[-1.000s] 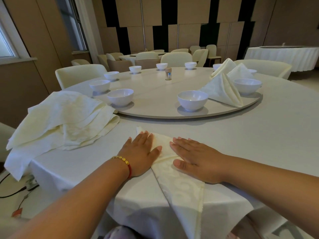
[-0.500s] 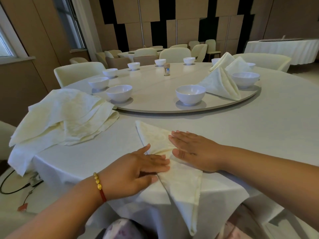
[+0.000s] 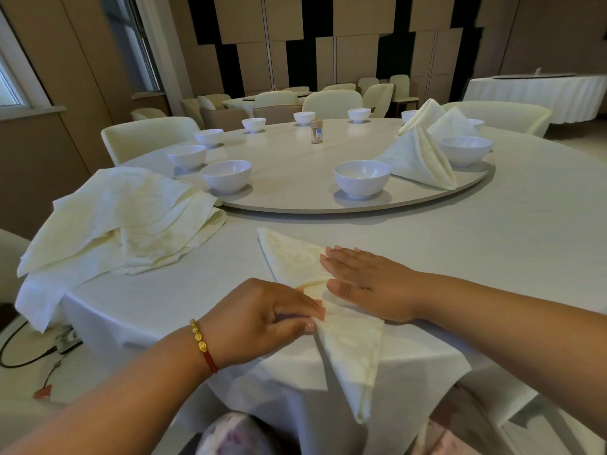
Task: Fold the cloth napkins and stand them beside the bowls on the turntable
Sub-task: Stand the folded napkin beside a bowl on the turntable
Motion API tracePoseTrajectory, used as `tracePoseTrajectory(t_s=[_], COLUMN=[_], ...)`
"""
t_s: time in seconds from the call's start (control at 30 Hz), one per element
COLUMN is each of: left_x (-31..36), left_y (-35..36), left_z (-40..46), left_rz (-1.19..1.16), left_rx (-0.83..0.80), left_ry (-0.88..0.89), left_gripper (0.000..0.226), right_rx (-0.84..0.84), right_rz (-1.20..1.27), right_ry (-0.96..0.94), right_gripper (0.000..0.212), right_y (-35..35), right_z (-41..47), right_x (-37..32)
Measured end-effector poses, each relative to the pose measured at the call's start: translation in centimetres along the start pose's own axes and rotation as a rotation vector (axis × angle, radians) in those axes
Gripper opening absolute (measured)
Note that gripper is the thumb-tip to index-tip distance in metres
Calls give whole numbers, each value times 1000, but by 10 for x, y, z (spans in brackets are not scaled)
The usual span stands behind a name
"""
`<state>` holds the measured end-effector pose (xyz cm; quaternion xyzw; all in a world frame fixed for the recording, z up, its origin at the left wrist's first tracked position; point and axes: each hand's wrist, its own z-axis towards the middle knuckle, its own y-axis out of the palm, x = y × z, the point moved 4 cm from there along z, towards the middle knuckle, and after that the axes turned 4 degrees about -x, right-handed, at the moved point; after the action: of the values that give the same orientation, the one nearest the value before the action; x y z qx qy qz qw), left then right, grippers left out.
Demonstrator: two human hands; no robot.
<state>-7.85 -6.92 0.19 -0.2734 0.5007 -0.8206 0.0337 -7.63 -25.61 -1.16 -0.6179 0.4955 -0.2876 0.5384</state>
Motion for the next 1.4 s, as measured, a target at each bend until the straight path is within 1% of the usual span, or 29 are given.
tracePoseTrajectory(t_s=[0.03, 0.1, 0.13, 0.17, 0.2, 0.23, 0.27, 0.3, 0.37, 0.4, 0.47, 0.5, 0.6, 0.67, 0.73, 0.83, 0.93, 1.1, 1.2, 1.27, 1.3, 1.37, 1.4], left_x=[1, -1, -4, -8, -12, -15, -18, -20, -23, -25, -30, -33, -40, -43, -46, -50, -58, -57, -53, -51, -50, -48, -47], left_y=[-2, -5, -6, -6, -5, -3, -1, 0, 1, 1, 1, 1, -1, -2, -3, -4, -4, -7, -8, -7, -7, -7, -7], left_z=[1, 5, 8, 11, 13, 16, 17, 18, 20, 21, 22, 24, 30, 33, 35, 39, 42, 46, 46, 46, 47, 48, 48], left_rz=[-49, -176, -243, -329, -435, -539, -609, -622, -533, -476, -365, -312, -182, -151, -107, -15, -56, -100, -46, 10, 70, 208, 249], left_rx=[42, 152, 216, 273, 326, 368, 396, 407, 409, 409, 400, 392, 368, 359, 344, 293, 254, 243, 279, 284, 271, 220, 203], left_ry=[-63, -223, -309, -388, -465, -538, -603, -659, -738, -762, -816, -847, -939, -999, -1053, -1114, -1173, -1243, -1229, -1202, -1184, -1177, -1184], left_gripper=[28, 16, 16, 19, 23, 27, 31, 33, 33, 33, 34, 34, 32, 31, 31, 29, 28, 30, 26, 19, 21, 35, 37], right_rx=[-4, -11, 0, 29, 59, 59, 51, 62, 73, 83, 154, 185, 227, 196, 169, 139, 163, 183, 195, 189, 185, 176, 172], right_rz=[22, 214, 420, 666, 854, 986, 1087, 1133, 1195, 1148, 881, 762, 535, 404, 306, 123, 66, -19, -49, -52, -58, -89, -110], right_ry=[4, -9, -29, -37, -22, -32, -83, -129, -156, -134, -8, 33, 155, 190, 204, 243, 248, 249, 247, 249, 253, 267, 270], right_gripper=[63, 55, 51, 45, 42, 42, 46, 45, 37, 31, 15, 15, 31, 39, 42, 40, 40, 47, 49, 47, 46, 43, 41], right_y=[2, -1, -5, -10, -13, -14, -14, -12, -13, -16, -22, -25, -37, -42, -46, -47, -49, -48, -46, -46, -46, -45, -45], right_z=[4, 5, 4, 1, -3, -7, -9, -8, -5, -4, 0, 3, 13, 24, 34, 45, 49, 55, 57, 60, 61, 65, 66], right_x=[2, 2, 3, 5, 9, 14, 17, 23, 26, 25, 28, 30, 27, 26, 24, 19, 17, 14, 14, 15, 15, 14, 13])
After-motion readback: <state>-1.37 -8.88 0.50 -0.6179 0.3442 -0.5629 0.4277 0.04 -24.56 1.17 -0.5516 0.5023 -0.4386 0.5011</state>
